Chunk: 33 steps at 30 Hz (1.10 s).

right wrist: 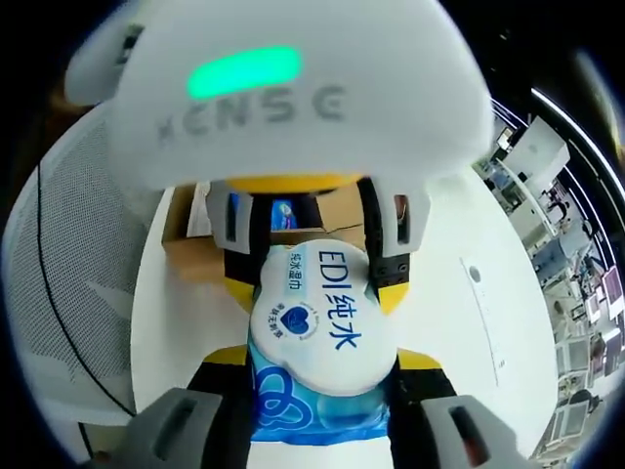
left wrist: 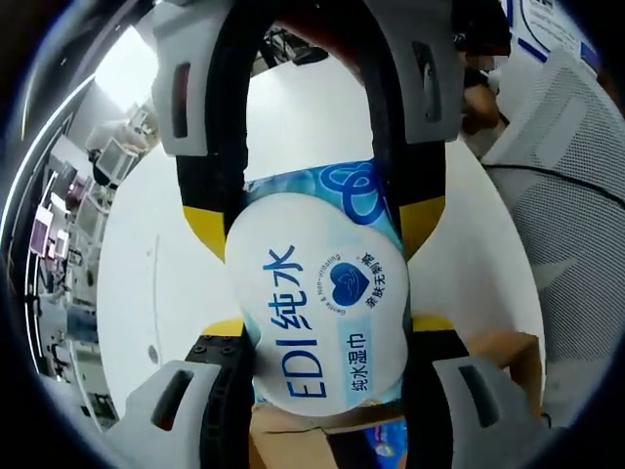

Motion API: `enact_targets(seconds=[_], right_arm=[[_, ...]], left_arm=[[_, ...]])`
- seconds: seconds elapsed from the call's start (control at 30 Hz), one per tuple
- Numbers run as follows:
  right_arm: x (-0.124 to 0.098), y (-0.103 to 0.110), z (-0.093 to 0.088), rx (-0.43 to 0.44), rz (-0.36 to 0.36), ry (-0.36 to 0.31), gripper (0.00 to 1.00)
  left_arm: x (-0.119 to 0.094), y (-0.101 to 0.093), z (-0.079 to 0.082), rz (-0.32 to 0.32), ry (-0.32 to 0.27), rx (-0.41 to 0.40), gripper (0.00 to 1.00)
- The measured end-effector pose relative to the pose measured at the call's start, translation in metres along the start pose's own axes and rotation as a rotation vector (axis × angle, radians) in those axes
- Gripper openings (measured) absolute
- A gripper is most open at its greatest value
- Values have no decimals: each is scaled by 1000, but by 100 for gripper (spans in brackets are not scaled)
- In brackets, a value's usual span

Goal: Operate the shoe box by opening the lid, removing the specified soft item, and placing it in the target area until the item is outside and the box remains undamaged.

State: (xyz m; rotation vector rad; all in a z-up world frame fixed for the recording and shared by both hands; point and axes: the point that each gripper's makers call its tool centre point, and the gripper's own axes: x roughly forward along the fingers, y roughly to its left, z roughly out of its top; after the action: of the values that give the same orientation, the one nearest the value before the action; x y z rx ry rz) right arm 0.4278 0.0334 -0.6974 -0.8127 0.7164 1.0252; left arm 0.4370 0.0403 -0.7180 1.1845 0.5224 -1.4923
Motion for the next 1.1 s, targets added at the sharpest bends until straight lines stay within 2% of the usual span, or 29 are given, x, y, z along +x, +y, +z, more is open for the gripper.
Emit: enact_targets(seconds=[0.33,0.7,1.1], right_arm=[[16,-3,-10,24,25,-2,51],[34,-6,-13,34,46,-10,51],[49,-5,-22,42,80,12,51]], left_arm=[[16,1,-8,-28,19,-4,60],[27,3,-21,-43,45,-8,60],[42,0,-29,-63,64,-21,60]])
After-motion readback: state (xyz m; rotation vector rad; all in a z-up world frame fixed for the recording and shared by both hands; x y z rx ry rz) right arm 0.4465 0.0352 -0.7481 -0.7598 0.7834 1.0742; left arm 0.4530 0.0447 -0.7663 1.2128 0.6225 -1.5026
